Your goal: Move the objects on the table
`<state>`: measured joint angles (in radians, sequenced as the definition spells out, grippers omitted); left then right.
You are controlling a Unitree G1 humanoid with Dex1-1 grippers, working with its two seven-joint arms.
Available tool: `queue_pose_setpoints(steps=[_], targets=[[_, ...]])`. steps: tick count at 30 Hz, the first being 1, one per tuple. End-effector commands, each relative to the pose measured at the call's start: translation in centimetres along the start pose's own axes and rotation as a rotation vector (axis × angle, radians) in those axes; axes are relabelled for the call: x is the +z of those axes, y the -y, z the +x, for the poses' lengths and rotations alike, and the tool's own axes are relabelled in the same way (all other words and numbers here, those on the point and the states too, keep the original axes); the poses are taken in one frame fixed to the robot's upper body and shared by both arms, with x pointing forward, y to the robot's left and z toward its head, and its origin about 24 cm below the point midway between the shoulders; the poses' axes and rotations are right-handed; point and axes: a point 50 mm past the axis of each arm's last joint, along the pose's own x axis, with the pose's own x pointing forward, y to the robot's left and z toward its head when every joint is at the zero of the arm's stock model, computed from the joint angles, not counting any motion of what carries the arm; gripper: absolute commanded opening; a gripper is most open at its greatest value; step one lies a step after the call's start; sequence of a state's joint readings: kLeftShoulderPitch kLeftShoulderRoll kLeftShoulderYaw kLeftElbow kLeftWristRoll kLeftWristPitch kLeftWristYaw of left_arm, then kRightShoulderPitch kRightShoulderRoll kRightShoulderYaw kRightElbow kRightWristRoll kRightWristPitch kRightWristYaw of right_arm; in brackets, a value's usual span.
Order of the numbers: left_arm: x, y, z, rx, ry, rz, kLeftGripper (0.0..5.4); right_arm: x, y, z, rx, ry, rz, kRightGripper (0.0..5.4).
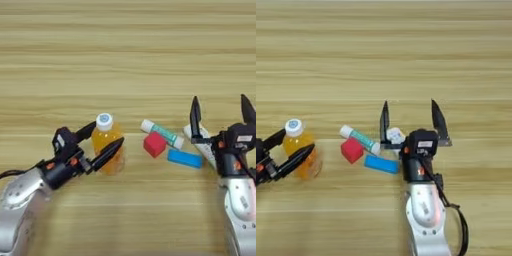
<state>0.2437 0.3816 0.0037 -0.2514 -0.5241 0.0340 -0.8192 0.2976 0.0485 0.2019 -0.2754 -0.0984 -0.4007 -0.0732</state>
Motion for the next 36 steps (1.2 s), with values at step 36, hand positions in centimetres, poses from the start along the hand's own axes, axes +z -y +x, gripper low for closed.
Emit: queue_pose_setpoints(steps=[36], targets=[[3.9, -3.6, 3.0, 0.247, 0.099, 0.226, 3.43, -2.9, 5.7, 2.5, -0.136, -0.241, -0.039, 5.4]])
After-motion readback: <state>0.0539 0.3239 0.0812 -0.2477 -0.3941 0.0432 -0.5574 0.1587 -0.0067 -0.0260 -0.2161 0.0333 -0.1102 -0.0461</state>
